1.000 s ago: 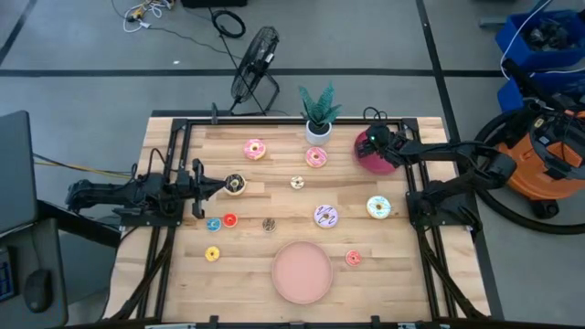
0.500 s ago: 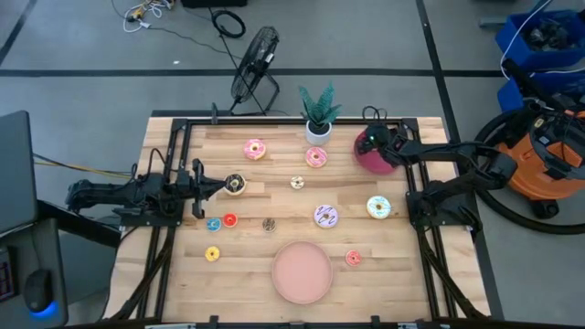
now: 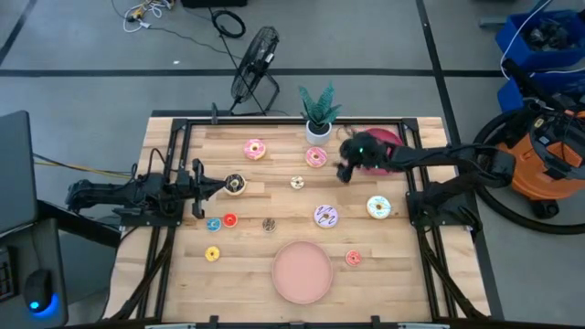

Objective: Pick & Place donuts
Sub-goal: Put the large purple donut on the pink plate

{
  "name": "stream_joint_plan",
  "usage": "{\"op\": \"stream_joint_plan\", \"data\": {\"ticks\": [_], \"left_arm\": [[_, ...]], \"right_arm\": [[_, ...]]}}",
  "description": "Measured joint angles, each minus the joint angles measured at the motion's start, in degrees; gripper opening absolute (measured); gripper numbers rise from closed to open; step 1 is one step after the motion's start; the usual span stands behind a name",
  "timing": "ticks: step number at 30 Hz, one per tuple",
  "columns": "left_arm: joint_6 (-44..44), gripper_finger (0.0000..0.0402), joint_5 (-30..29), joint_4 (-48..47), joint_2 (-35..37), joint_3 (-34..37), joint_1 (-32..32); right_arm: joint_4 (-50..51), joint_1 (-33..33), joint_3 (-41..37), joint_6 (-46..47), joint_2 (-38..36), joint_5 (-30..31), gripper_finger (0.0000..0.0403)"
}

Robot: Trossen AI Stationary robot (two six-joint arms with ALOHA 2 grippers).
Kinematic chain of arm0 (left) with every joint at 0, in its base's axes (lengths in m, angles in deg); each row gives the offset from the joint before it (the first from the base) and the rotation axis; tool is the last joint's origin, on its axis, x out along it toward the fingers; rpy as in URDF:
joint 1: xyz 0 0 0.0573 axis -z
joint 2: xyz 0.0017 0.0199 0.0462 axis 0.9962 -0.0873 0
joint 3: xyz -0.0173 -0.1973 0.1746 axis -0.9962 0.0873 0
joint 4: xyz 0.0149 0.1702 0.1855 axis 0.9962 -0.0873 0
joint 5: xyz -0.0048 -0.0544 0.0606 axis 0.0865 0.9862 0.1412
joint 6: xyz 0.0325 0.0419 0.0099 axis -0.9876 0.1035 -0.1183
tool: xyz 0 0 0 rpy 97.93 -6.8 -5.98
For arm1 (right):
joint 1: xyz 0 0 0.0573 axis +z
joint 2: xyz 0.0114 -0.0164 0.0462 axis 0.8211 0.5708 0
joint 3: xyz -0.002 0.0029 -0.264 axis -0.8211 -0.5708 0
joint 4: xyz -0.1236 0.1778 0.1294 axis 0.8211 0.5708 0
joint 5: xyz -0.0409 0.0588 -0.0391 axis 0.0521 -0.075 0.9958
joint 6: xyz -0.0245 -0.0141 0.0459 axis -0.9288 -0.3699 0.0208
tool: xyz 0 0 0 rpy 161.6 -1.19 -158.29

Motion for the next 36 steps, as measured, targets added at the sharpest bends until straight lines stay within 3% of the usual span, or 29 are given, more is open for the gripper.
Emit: {"op": "stream_joint_plan", "data": {"ticks": [7,10,18,23,28,36], "left_arm": [[-0.05,0.0012,0.00,-0.34,-0.02,-0.01,0.00],[-0.26,0.0012,0.00,-0.33,-0.02,-0.02,0.00],[-0.17,0.0012,0.00,-0.37,-0.02,-0.02,0.00],[0.45,0.0012,0.00,-0.38,-0.02,-0.02,0.00],[1.01,0.0012,0.00,-0.38,-0.02,-0.02,-0.02],[1.03,0.0012,0.00,-0.46,-0.02,-0.01,0.00]], "right_arm": [[-0.12,13.32,0.00,-4.33,0.00,-13.42,0.0279],[-1.01,16.90,0.00,-1.49,0.00,-14.96,0.0287],[2.73,23.47,0.00,0.47,0.00,-13.42,0.0362],[8.40,27.42,-0.39,0.47,0.00,-5.71,0.0392],[2.81,29.31,-3.59,1.46,0.37,-1.19,0.0396],[-9.26,29.60,-7.52,0.68,5.76,-2.06,0.0396]]}}
